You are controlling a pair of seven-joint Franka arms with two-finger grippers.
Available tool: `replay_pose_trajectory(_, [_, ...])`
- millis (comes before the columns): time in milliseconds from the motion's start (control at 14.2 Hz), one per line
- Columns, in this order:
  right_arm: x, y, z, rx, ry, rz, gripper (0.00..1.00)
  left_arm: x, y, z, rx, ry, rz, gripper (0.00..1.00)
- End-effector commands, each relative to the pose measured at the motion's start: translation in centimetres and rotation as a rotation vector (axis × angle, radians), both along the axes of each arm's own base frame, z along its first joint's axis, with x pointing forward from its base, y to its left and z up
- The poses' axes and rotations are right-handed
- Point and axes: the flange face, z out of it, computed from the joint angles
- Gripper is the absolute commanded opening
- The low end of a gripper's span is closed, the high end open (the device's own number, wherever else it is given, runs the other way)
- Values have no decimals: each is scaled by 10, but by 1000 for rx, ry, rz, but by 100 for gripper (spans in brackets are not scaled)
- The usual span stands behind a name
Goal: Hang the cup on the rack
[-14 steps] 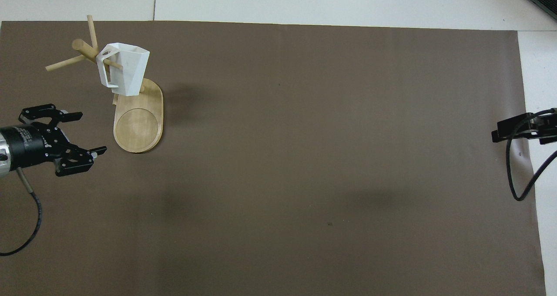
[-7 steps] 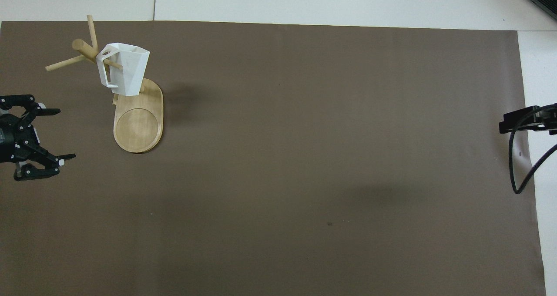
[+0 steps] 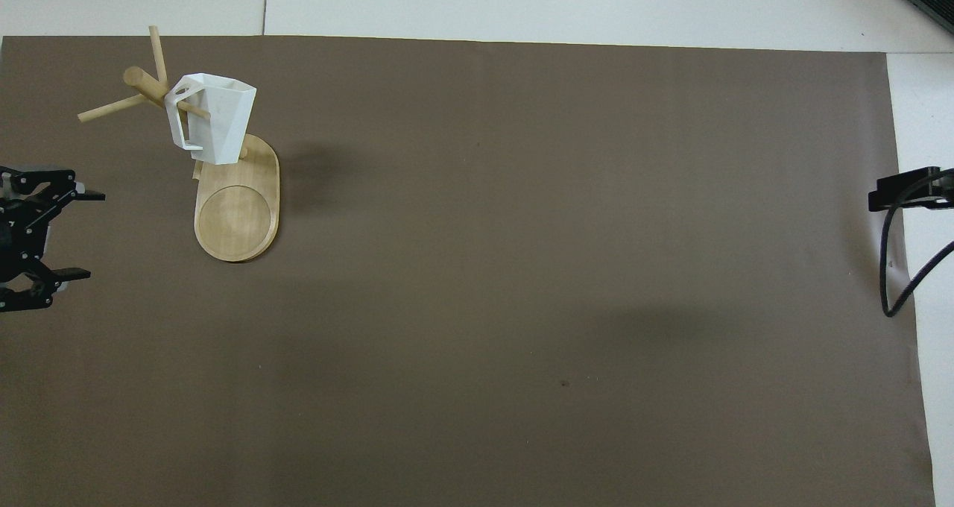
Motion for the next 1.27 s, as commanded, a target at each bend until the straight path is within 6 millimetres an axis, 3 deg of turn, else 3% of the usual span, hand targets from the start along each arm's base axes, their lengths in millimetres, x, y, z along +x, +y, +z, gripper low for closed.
replay_pose_trajectory(0, [-1, -2, 2, -15, -17, -40, 100, 0, 19, 1, 86, 1, -170, 100])
replay_pose_trajectory(141, [-2, 1, 4, -4, -23, -71, 100, -2, 23, 2, 114, -6, -273, 100])
replay_pose_trajectory(282, [-2, 2, 6, -1, -28, -76, 100, 1, 18, 6, 125, -33, -285, 100])
replay_pose_trajectory(565, [-4, 8, 10, 32, -31, -72, 100, 3, 30, 15, 134, -69, -250, 100])
replay_pose_trajectory(706, [-6, 14, 13, 83, -37, -70, 100, 12, 14, 20, 132, -54, -308, 100])
replay_pose_trajectory(776, [-6, 17, 15, 83, -39, -66, 100, 14, 16, 30, 168, -42, -339, 100])
replay_pose_trajectory(1200, [-8, 8, 16, 78, -40, -70, 100, 40, -12, 54, 260, -51, -740, 100])
